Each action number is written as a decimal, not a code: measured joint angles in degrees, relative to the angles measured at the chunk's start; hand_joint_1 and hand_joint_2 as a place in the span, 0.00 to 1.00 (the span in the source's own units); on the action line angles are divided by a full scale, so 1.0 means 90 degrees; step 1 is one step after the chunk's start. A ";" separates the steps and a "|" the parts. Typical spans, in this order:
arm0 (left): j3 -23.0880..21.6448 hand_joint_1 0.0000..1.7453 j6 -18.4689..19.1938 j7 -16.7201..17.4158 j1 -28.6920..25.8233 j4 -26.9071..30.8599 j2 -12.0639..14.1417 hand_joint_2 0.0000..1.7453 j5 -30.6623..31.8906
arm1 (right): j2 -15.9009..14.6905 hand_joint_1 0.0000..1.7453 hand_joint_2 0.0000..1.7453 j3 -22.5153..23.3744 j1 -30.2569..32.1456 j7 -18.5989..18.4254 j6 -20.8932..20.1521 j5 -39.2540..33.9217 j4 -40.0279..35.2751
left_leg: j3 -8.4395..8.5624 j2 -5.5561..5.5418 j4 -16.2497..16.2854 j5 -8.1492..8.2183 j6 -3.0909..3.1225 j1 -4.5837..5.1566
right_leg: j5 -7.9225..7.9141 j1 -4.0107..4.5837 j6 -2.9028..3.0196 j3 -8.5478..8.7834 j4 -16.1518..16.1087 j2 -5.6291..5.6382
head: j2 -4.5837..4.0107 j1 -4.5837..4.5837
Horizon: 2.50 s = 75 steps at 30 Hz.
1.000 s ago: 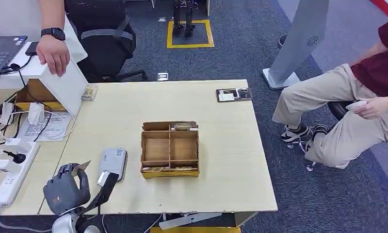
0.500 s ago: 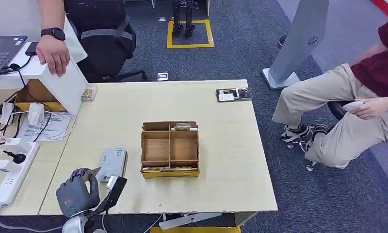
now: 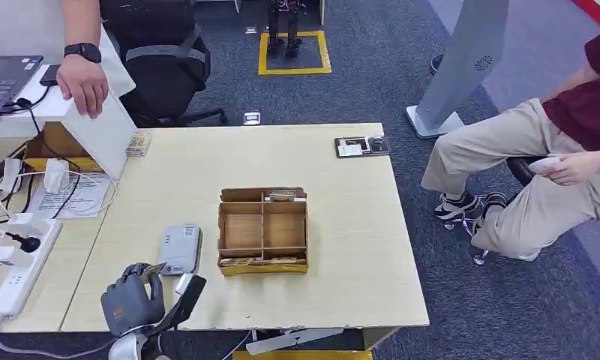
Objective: Pass the card to the sensor for recognition and then transmit it.
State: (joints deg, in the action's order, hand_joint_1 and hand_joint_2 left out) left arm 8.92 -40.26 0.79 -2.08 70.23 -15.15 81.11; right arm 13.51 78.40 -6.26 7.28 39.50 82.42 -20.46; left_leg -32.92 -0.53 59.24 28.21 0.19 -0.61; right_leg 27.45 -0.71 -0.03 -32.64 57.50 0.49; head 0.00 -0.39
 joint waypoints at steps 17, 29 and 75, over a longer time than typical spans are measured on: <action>-0.0298 1.00 0.0000 0.0087 0.0083 -0.0420 0.0165 1.00 -0.0049 | 0.0000 0.00 1.00 0.0000 0.0000 0.0007 0.0000 -0.0019 0.0000 | -0.0001 0.0000 0.0000 0.0000 0.0000 0.0000 | 0.0000 0.0000 0.0000 0.0000 0.0000 0.0000 | 0.0000 0.0000; -0.0549 1.00 0.0012 0.0199 0.0141 -0.0631 0.0296 1.00 -0.0078 | 0.0000 0.00 1.00 -0.0002 0.0001 0.0007 0.0000 -0.0019 0.0002 | 0.0001 0.0000 0.0000 0.0000 0.0000 0.0000 | 0.0000 0.0000 0.0000 0.0003 0.0000 0.0000 | 0.0000 0.0000; 0.0299 1.00 -0.0015 -0.1433 -0.0220 0.0962 -0.0204 1.00 -0.0607 | 0.0000 0.00 1.00 -0.0002 0.0039 -0.0007 0.0000 0.0003 0.0005 | -0.0001 -0.0003 0.0000 0.0001 -0.0001 0.0000 | 0.0000 0.0000 0.0000 0.0001 0.0000 -0.0002 | 0.0000 0.0002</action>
State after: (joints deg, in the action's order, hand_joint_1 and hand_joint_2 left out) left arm 11.61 -40.39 -12.11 -4.06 78.88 -16.98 75.65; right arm 13.51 78.38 -5.90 7.21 39.50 82.45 -20.41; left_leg -32.94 -0.55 59.24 28.22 0.18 -0.62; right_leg 27.46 -0.71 -0.03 -32.63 57.51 0.48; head 0.00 -0.37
